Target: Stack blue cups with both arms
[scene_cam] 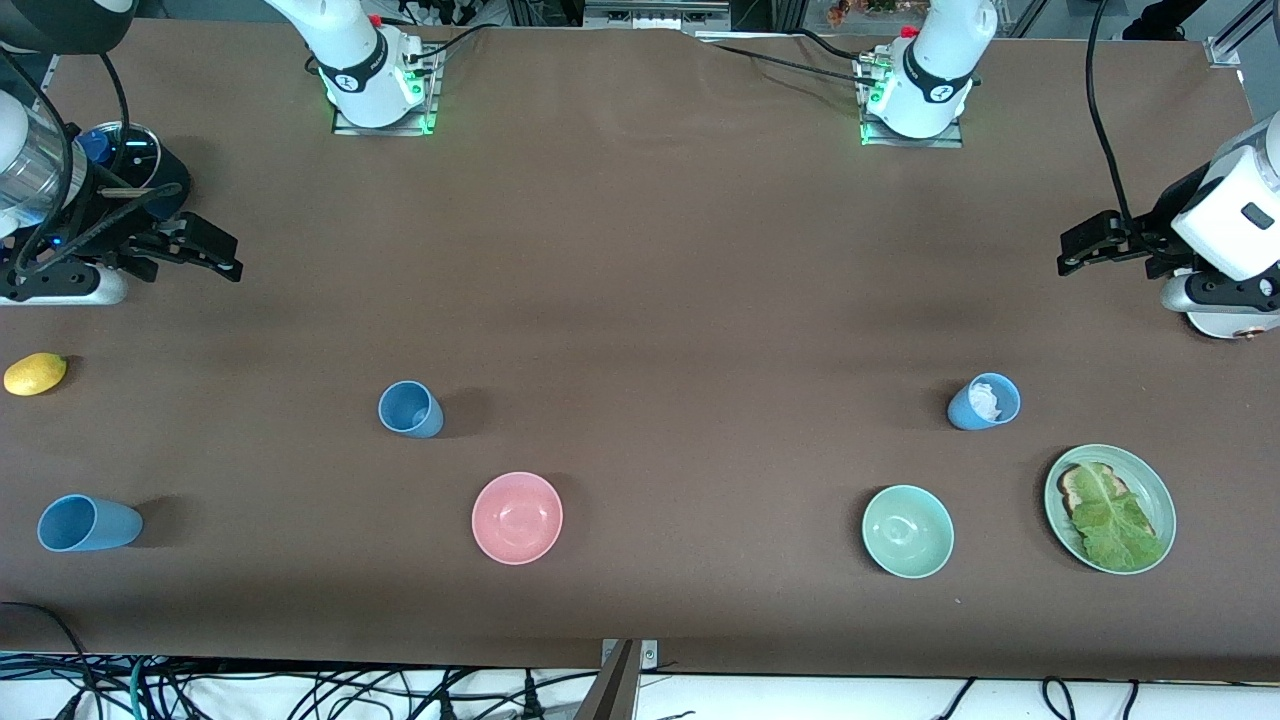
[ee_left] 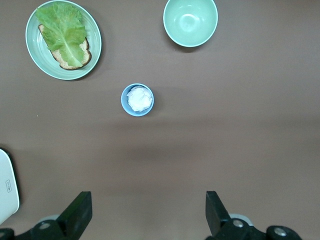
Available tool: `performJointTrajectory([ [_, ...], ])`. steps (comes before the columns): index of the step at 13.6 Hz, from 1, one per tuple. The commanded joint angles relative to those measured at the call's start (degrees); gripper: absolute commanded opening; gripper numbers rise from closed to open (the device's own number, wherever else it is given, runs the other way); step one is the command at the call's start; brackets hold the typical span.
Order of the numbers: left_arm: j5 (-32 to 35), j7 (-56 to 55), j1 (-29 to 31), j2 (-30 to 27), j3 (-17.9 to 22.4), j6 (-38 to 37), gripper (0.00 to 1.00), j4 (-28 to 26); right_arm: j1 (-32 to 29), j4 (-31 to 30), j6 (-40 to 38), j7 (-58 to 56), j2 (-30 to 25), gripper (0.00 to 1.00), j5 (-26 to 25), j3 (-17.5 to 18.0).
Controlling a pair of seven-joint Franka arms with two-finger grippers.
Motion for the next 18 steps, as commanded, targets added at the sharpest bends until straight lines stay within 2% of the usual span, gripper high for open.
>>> performJointTrajectory([
  [1,-0.6,1.1,0.1,-0.4,-0.1,0.5,1.00,-0.4,0.2,-0.7,-0.1,1.1,-0.9,1.00,-1.0,0.1],
  [18,-0.3,0.9,0.1,0.3,-0.1,0.0,1.00,-0.4,0.2,-0.6,-0.1,2.0,-0.5,1.00,-1.3,0.0],
])
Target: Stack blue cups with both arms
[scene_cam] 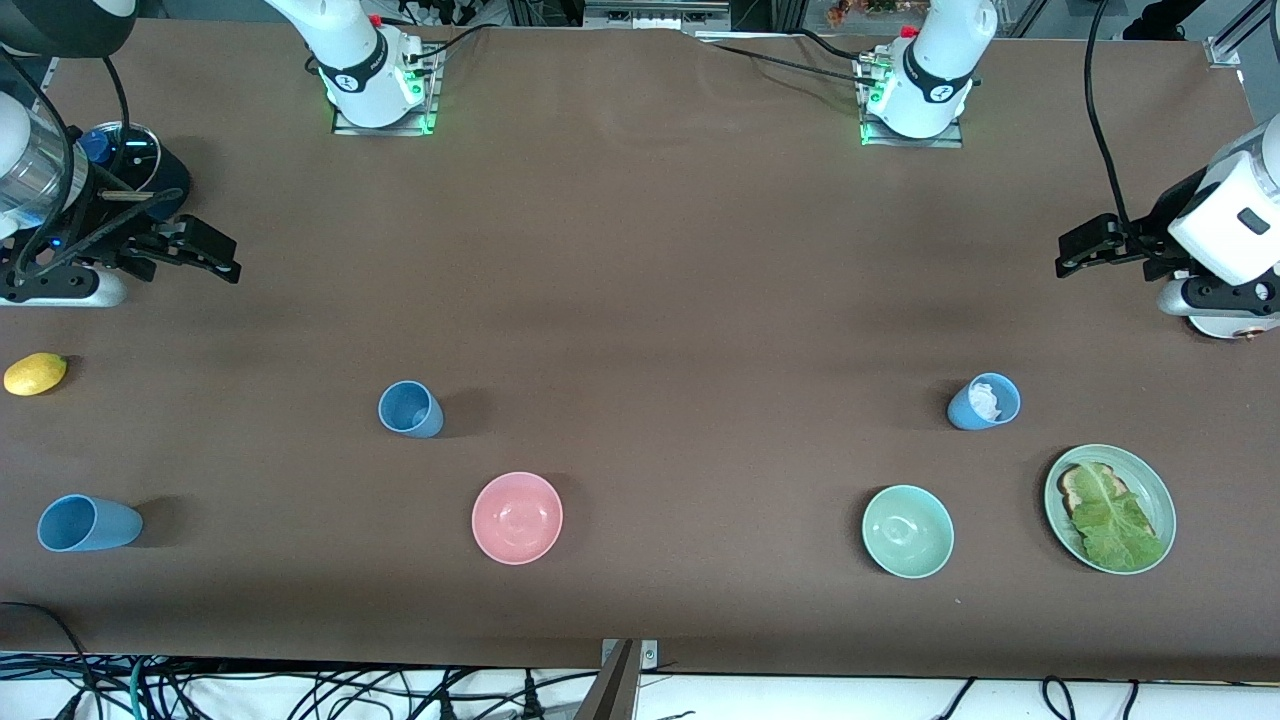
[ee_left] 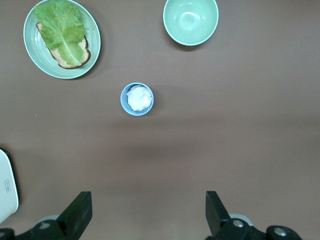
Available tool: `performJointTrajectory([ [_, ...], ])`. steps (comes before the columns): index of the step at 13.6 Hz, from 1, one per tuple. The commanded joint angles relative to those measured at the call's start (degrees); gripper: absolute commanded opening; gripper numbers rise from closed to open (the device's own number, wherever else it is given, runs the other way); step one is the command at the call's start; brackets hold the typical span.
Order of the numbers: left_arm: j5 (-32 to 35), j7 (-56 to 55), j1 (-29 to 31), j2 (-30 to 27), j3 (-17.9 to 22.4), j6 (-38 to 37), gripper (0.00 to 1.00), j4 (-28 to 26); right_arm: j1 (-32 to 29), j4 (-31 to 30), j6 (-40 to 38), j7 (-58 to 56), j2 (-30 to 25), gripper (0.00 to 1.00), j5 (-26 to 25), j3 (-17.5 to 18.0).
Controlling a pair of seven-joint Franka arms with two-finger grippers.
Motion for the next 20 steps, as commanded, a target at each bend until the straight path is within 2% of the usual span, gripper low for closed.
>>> performJointTrajectory([
  [1,-0.5,1.0,0.2,-0.3,0.0,0.0,1.00,-0.5,0.2,-0.4,-0.2,1.0,-0.5,1.00,-0.9,0.0],
  [20,-1.2,1.5,0.4,1.0,-0.1,-0.2,1.00,-0.7,0.2,-0.5,-0.4,1.0,-0.5,1.00,-0.9,0.0],
])
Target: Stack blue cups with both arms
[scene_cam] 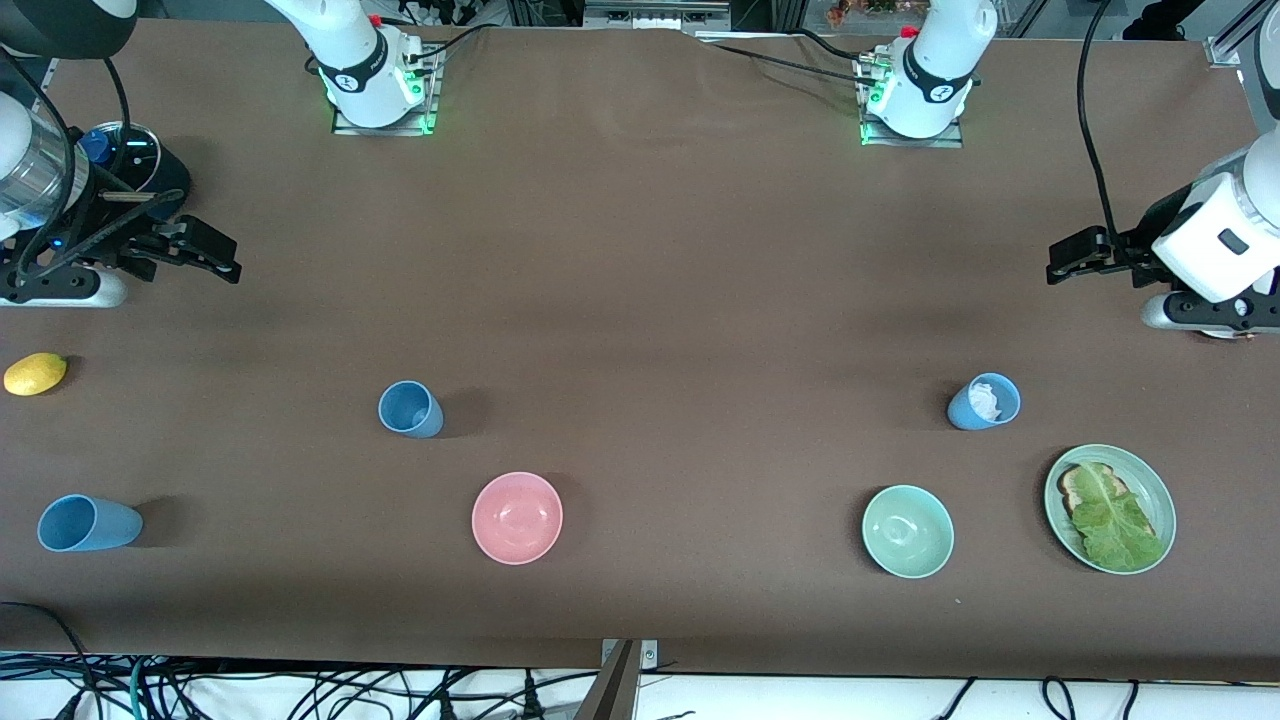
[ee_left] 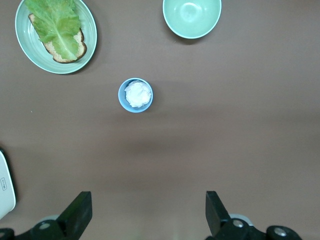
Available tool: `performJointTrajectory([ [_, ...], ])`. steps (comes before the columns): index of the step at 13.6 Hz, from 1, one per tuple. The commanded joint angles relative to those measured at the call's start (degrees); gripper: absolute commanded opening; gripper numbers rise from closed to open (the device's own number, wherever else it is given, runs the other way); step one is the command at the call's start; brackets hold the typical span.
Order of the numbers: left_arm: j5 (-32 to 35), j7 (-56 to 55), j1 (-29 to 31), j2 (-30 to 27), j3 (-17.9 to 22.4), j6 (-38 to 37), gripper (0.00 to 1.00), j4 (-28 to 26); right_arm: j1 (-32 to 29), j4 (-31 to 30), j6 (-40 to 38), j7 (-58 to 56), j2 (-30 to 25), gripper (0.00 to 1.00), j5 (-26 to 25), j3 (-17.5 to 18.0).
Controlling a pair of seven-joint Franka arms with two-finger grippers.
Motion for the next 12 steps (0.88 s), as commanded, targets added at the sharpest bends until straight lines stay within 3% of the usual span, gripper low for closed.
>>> performJointTrajectory([
  [1,-1.1,1.5,0.3,-0.3,-0.1,-0.1,1.00,-0.1,0.2,-0.3,-0.4,0.9,-0.6,1.00,-0.9,0.0],
  [12,-1.3,1.3,0.9,-1.1,-1.6,-0.1,1.00,1.8,0.2,-0.3,-0.5,0.9,-0.6,1.00,-0.9,0.0],
])
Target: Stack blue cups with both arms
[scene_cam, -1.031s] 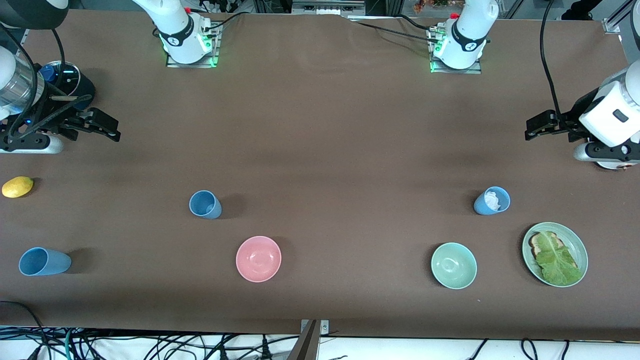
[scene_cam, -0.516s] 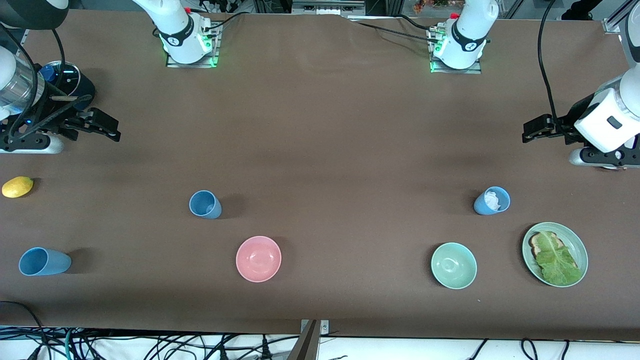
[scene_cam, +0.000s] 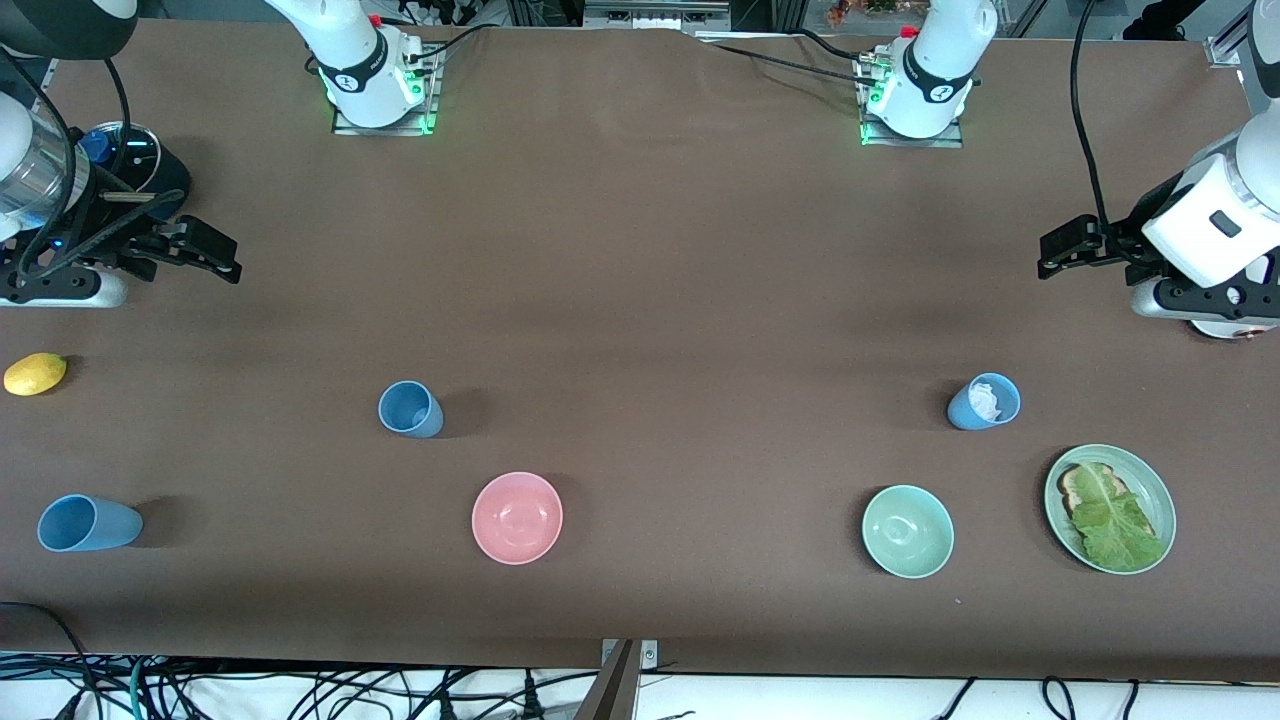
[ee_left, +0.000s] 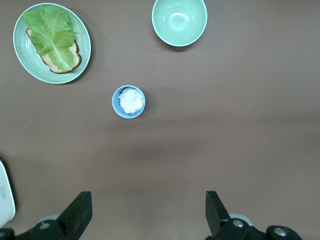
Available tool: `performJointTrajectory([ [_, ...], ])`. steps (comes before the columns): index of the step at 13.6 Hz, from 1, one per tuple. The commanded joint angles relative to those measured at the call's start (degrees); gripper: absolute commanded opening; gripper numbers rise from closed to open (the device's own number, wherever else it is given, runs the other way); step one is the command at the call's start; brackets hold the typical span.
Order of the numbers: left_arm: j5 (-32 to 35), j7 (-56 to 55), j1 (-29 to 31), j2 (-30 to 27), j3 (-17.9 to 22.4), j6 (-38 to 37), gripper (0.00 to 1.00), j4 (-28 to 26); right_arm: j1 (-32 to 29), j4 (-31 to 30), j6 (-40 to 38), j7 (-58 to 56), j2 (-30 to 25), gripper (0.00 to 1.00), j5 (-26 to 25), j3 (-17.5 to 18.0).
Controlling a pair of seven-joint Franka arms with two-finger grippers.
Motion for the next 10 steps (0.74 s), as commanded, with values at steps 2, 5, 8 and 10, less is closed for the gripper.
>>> performJointTrajectory([
  [2,-1.2,0.9,0.6,-0.4,0.1,-0.1,1.00,0.5,0.2,-0.3,-0.5,0.9,-0.6,1.00,-0.8,0.0],
  [5,-1.2,1.1,0.8,-0.4,0.3,-0.1,1.00,0.5,0.2,-0.3,-0.5,0.9,-0.6,1.00,-0.8,0.0],
  [8,-1.0,3.4,2.7,-0.2,0.6,-0.1,1.00,0.1,0.2,-0.4,-0.6,0.9,-0.6,1.00,-0.8,0.0],
  [10,-0.4,7.0,3.2,0.3,0.7,0.5,1.00,-0.5,0.2,-0.4,-0.6,0.9,-0.6,1.00,-0.8,0.0],
])
